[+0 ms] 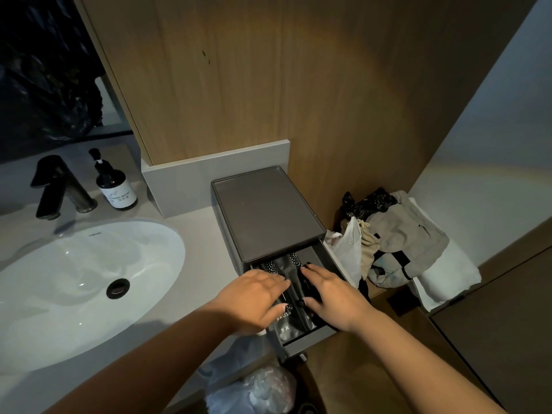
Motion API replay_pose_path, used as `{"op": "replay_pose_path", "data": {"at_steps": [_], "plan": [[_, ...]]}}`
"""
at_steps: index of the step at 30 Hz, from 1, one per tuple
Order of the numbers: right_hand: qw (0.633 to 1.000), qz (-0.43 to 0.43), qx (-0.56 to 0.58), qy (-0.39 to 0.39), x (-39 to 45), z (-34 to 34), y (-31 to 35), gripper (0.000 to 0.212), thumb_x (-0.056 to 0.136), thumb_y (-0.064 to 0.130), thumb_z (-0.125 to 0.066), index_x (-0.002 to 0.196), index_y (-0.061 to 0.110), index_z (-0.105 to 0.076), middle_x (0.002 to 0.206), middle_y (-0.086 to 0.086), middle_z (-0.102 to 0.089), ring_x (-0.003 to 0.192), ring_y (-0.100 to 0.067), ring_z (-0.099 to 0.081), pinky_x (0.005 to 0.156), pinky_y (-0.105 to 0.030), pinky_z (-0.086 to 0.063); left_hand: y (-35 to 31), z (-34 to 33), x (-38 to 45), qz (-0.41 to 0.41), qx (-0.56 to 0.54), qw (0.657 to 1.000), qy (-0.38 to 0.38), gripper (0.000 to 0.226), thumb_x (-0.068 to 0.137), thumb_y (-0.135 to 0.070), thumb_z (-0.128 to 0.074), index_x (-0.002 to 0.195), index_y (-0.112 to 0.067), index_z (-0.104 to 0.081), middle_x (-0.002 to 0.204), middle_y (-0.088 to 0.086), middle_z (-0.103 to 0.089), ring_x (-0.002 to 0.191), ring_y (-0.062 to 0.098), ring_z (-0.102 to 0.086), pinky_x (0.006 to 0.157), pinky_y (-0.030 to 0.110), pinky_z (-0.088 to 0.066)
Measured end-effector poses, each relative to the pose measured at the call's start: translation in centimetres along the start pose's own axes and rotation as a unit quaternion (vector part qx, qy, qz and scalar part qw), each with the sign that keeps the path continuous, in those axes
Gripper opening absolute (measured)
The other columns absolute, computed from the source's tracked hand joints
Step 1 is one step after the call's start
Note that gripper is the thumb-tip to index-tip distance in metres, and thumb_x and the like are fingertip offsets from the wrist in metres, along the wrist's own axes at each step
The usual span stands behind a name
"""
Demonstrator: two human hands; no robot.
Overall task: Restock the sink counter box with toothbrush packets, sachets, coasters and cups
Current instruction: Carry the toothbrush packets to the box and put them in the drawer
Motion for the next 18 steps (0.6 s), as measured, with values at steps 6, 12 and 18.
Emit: {"op": "replay_pose_path", "data": {"at_steps": [6,12,18], "plan": [[0.997,0.012,0.016,-0.069,-0.7,3.2,1.6,0.055,0.096,0.034,-0.049,0.148,0.023,-0.032,0.153,0.002,-0.034,0.141,-0.013,-0.030,0.114,-0.030,-0.030,1.0,3.6,-2.4,0.028,-0.053,0.995,-0.076,0.054,0.100,-0.044,-0.032,0.150,-0.023,-0.029,0.152,-0.004,-0.039,0.139,0.013,-0.036,0.113,0.028,-0.029],[0.997,0.013,-0.035,-0.066,0.9,7.3,5.7,0.066,0.094,0.039,-0.051,0.149,0.011,-0.028,0.155,-0.007,-0.030,0.143,-0.020,-0.026,0.115,-0.037,-0.029,3.3,7.2,-5.1,0.105,-0.056,0.988,-0.095,0.065,0.097,-0.051,-0.038,0.152,-0.022,-0.019,0.158,-0.001,-0.027,0.143,0.016,-0.028,0.112,0.032,-0.029],[0.994,0.037,-0.100,-0.022,2.3,8.8,10.3,0.076,0.091,0.045,-0.053,0.150,0.009,-0.021,0.159,-0.010,-0.018,0.146,-0.026,-0.019,0.115,-0.041,-0.028,5.8,9.3,-9.0,0.215,-0.087,0.967,-0.107,0.075,0.094,-0.056,-0.041,0.153,-0.018,-0.018,0.159,0.002,-0.023,0.144,0.019,-0.026,0.114,0.030,-0.024]]}}
Point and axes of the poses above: each hand's wrist, its own x-axis towards the middle knuckle, its own z-axis out of the back of the hand, y = z × x, the point moved 6 cm from there along x, towards the middle knuckle
